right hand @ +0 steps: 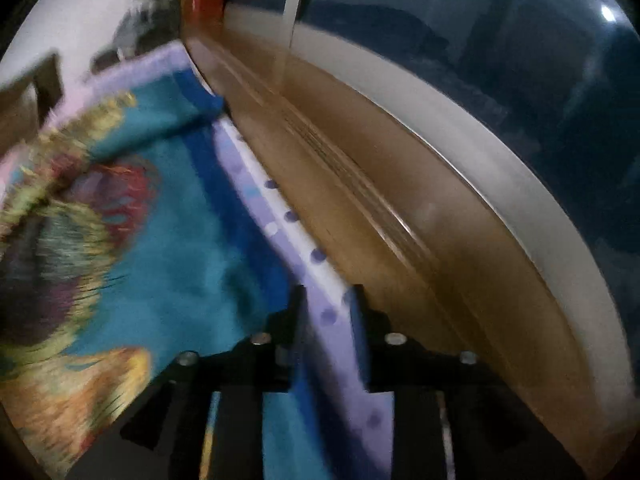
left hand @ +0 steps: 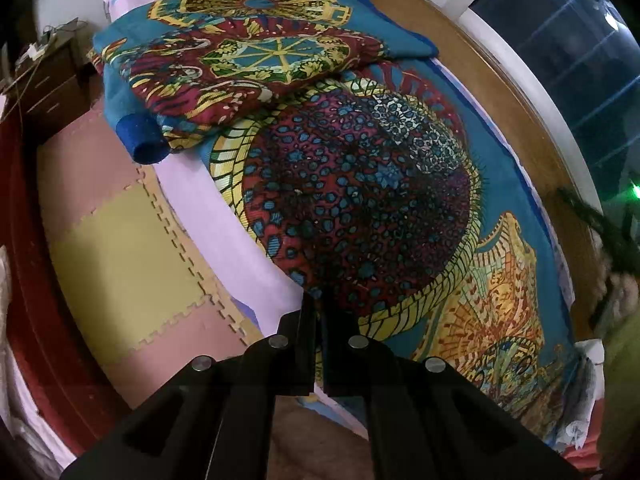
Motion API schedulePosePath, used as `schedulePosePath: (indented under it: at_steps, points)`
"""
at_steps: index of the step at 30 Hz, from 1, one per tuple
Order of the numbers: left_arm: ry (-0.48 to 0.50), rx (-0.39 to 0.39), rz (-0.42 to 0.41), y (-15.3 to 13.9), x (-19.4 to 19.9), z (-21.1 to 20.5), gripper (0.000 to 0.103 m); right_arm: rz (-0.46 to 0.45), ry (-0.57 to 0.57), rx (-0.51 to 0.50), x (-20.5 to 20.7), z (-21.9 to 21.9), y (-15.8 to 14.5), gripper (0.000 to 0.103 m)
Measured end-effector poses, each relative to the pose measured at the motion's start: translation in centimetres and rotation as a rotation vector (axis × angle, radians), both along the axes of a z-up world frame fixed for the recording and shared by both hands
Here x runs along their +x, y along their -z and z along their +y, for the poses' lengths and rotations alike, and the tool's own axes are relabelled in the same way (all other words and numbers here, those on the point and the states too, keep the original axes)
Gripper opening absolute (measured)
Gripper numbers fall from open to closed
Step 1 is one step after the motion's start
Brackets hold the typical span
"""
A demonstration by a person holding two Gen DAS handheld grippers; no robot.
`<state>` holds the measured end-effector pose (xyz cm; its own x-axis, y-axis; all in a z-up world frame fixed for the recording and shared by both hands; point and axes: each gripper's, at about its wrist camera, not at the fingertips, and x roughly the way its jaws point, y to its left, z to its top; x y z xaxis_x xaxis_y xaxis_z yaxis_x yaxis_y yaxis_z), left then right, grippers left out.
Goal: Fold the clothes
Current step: 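Lower the right gripper to the cloth's blue border by the headboard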
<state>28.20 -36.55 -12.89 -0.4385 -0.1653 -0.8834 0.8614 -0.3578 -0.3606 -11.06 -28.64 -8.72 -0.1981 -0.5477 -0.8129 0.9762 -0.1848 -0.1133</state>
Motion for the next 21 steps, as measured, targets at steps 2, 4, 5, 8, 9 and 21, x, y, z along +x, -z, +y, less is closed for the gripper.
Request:
schedulePosePath:
  at_steps: [2,4,5,8,9,21]
  points:
    - [0.006,-0.003,-0.007,0.0,-0.2,-0.1,0.001,-0.101,-0.066,0.045,0.8,1.7,1.0,0.026]
    - [0.014,-0.008,-0.018,-0.1,-0.4,0.0,0.001,-0.113,-0.101,0.107,1.7,3.4,2.9,0.026]
    - [0.018,-0.011,-0.024,-0.1,-0.4,0.0,0.001,-0.082,-0.099,0.138,2.1,3.8,4.0,0.026]
    - [0.035,-0.028,-0.051,-0.2,-0.7,0.1,0.001,0.027,-0.073,0.134,1.7,5.1,5.8,0.034]
    - [0.038,-0.029,-0.056,-0.2,-0.7,0.1,0.001,0.052,-0.037,0.118,1.0,5.2,5.7,0.04]
    - [0.301,-0.084,0.037,-4.4,-0.8,5.0,0.007,0.045,0.176,0.033,-0.1,8.5,1.6,0.038]
